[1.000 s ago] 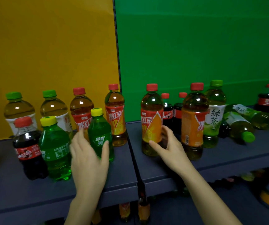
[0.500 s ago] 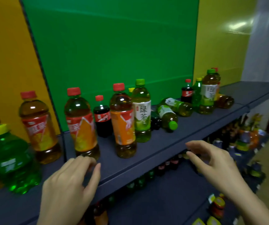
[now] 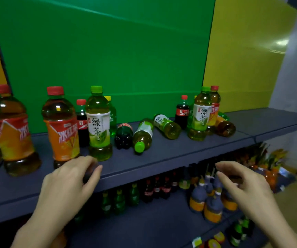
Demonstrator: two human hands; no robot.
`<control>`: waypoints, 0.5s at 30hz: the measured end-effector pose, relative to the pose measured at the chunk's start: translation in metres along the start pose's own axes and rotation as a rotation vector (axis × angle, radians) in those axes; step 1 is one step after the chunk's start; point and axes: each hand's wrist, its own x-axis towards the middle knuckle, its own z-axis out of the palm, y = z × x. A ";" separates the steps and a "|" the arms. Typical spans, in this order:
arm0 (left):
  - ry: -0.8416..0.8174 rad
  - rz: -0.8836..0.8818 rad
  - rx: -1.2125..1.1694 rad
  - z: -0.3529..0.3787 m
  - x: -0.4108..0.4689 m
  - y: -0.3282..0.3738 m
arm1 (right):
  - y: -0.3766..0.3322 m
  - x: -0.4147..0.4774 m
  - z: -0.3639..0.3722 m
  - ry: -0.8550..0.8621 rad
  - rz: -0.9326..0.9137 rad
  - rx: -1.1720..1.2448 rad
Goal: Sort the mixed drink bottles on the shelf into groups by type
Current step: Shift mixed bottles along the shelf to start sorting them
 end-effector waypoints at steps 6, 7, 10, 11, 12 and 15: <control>-0.004 -0.069 -0.080 0.025 0.032 0.042 | 0.023 0.057 0.007 -0.092 -0.151 0.010; -0.009 -0.072 -0.092 0.028 0.038 0.047 | 0.023 0.068 0.010 -0.115 -0.173 0.011; 0.002 -0.092 -0.091 0.040 0.058 0.058 | 0.020 0.103 0.027 -0.158 -0.232 0.038; 0.006 -0.098 -0.079 0.045 0.065 0.060 | 0.019 0.114 0.034 -0.170 -0.247 0.051; 0.002 -0.103 -0.067 0.050 0.072 0.062 | 0.017 0.124 0.042 -0.184 -0.265 0.067; -0.020 -0.119 -0.053 0.070 0.093 0.064 | 0.009 0.156 0.069 -0.215 -0.334 0.108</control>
